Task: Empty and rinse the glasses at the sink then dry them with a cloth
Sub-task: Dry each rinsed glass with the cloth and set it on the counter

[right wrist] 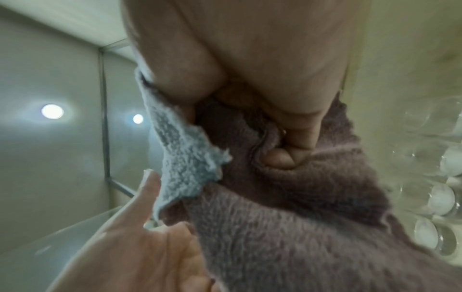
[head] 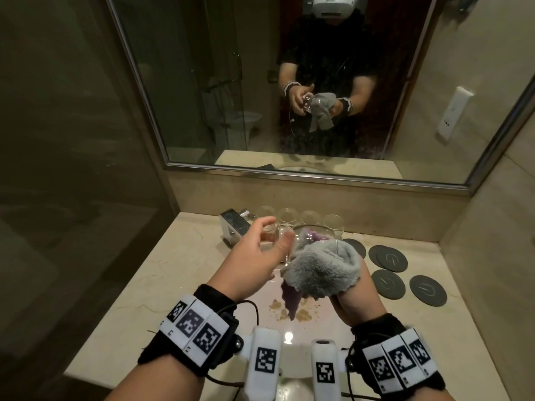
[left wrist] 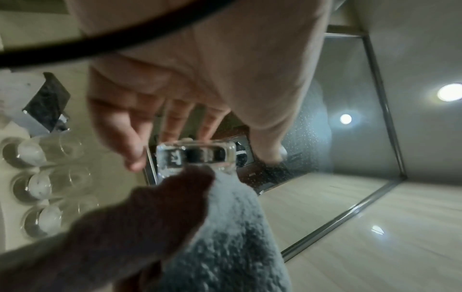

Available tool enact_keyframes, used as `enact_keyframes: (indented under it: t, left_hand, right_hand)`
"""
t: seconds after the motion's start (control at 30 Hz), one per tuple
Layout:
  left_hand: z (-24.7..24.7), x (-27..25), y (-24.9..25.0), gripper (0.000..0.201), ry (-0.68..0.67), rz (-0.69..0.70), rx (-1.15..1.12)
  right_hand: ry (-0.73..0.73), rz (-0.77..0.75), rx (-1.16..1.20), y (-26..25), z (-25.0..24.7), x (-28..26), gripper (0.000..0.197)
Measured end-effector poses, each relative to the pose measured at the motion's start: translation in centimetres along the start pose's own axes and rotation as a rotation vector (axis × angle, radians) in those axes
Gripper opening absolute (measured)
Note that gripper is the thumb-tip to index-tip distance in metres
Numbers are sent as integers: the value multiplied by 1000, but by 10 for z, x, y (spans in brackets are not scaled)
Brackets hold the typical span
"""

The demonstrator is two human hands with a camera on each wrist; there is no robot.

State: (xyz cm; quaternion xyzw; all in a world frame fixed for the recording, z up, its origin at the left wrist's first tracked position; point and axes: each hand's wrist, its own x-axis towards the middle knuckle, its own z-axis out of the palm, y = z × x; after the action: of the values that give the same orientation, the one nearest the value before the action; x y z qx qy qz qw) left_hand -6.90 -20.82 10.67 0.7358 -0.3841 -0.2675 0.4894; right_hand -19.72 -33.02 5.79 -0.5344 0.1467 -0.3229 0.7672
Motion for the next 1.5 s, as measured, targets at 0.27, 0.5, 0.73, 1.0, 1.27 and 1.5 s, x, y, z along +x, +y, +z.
enact_keyframes:
  t: [0.27, 0.5, 0.73, 1.0, 1.27, 1.5]
  left_hand:
    - [-4, 0, -5, 57, -20, 65, -40]
    - [-6, 1, -7, 49, -16, 109, 8]
    - [1, 2, -4, 40, 42, 22, -46]
    - [0, 0, -4, 57, 47, 51, -51]
    - [-2, -5, -5, 72, 19, 99, -14]
    - [-4, -9, -7, 56, -19, 154, -1]
  right_hand:
    - [13, 8, 31, -3, 1, 3, 30]
    - [6, 2, 76, -5, 3, 1, 16]
    - [-11, -45, 21, 1, 1, 1, 26]
    - [-23, -95, -70, 3, -2, -3, 20]
    - [-14, -91, -43, 4, -4, -3, 54]
    - [-48, -82, 16, 1, -3, -6, 56]
